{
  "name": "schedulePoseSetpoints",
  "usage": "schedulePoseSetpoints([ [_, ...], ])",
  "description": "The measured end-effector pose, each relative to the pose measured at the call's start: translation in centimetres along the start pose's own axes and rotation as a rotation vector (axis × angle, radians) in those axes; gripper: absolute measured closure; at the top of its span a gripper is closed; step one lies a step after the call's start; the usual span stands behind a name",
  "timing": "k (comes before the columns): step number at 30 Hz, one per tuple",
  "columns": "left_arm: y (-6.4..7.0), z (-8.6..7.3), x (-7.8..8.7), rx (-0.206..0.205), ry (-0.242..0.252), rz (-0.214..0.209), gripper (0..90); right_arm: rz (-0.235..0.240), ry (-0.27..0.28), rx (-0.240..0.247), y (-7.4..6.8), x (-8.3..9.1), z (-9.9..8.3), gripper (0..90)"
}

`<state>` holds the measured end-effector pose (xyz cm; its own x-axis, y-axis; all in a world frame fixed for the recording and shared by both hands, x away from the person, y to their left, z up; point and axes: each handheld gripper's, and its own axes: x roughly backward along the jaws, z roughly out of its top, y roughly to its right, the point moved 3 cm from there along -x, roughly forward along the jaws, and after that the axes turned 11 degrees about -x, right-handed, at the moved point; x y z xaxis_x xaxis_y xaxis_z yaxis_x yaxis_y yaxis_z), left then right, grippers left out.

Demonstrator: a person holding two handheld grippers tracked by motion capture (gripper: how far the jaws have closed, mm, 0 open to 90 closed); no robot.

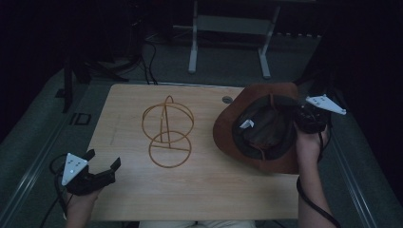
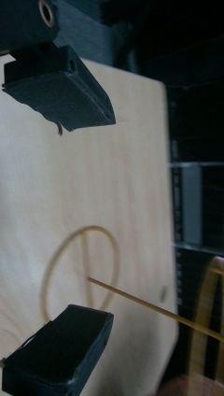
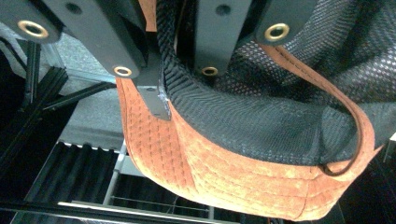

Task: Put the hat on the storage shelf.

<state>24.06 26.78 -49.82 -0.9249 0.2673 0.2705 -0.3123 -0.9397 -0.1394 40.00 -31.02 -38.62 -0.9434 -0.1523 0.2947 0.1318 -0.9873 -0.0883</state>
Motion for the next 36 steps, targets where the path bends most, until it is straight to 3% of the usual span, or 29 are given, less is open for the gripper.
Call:
schedulePoseSetpoints([
  [6, -0.1, 4.3, 0.2, -0.004, 0.061, -0.021, 10.0, 0.013, 0.003, -0.001, -0.4, 0.2, 0.5, 85.0],
  [8, 0.1, 5.9, -0.1, -0.024, 0.078, -0.034, 10.5, 0.013, 0.003, -0.002, -0.5, 0.2, 0.6, 85.0],
  [10, 0.2, 6.4, -0.2, -0.029, 0.080, -0.036, 10.5, 0.014, 0.004, -0.004, -0.5, 0.2, 0.6, 84.9],
  [11, 0.8, 8.2, -0.6, -0.049, 0.090, -0.066, 10.5, 0.014, 0.004, -0.002, -0.5, 0.3, 0.6, 85.0],
  [13, 1.5, 9.7, -0.9, -0.077, 0.095, -0.087, 10.6, 0.017, 0.004, -0.002, -0.5, 0.3, 0.5, 85.0],
  [19, 3.4, 13.7, -2.4, -0.111, 0.129, -0.139, 12.0, 0.024, 0.003, -0.005, -0.7, 0.4, 0.5, 85.0],
  [26, 6.1, 16.7, -5.0, -0.150, 0.137, -0.202, 12.0, 0.038, 0.010, 0.009, -1.2, 0.6, 0.5, 84.9],
  [36, 10.4, 19.1, -8.6, -0.207, 0.136, -0.299, 12.9, 0.051, 0.016, 0.007, -1.7, 0.9, 0.4, 84.9],
])
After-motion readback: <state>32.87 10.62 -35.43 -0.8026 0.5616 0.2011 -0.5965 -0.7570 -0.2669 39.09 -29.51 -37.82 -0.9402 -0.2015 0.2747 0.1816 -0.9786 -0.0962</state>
